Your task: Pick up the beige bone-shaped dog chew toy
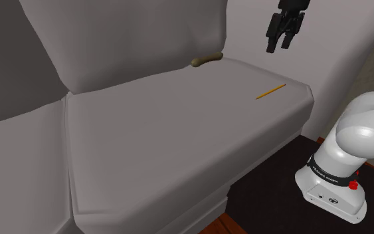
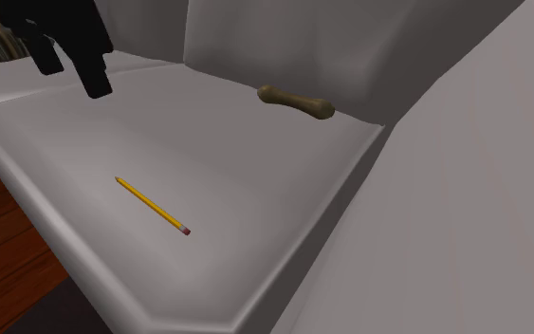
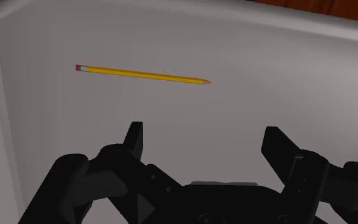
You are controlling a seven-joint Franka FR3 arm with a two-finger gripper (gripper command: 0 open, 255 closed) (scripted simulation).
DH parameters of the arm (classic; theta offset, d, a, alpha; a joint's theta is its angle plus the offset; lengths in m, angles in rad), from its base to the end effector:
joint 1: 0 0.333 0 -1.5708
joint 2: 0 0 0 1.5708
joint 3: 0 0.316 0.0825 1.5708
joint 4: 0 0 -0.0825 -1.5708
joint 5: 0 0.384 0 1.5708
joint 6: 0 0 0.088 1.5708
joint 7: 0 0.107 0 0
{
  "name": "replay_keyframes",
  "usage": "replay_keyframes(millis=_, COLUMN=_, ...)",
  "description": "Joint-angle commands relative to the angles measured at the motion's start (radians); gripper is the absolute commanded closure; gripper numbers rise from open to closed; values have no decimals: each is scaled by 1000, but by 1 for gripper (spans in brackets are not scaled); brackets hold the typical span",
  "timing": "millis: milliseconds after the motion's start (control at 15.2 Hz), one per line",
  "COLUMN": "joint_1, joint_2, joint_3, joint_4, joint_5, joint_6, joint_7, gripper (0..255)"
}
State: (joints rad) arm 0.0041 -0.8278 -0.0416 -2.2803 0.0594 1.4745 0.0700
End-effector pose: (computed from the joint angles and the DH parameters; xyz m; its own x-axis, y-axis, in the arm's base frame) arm 0.2850 -0.0091 0.6299 0.9959 -0.0886 0.0156 -0.0868 -0.9921 -0.0908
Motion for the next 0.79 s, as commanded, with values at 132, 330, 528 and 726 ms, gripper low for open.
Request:
replay_keyframes(millis=132, joint_1=16, joint_2=35, joint_3=-49, joint_4=-1, joint_5=-37, joint_6=37, joint_7=-107, gripper=0)
replay_keyframes(millis=330, joint_1=43, joint_2=101, joint_3=-122, joint_4=12, joint_5=-85, joint_6=95, joint_7=-264, gripper=0)
replay_keyframes(millis=528, joint_1=72, joint_2=182, joint_3=-191, joint_4=42, joint_5=-119, joint_6=153, joint_7=-419, gripper=0)
replay_keyframes(millis=726, joint_1=105, joint_2=275, joint_3=-257, joint_4=88, joint_5=-138, joint_6=209, joint_7=-573, gripper=0)
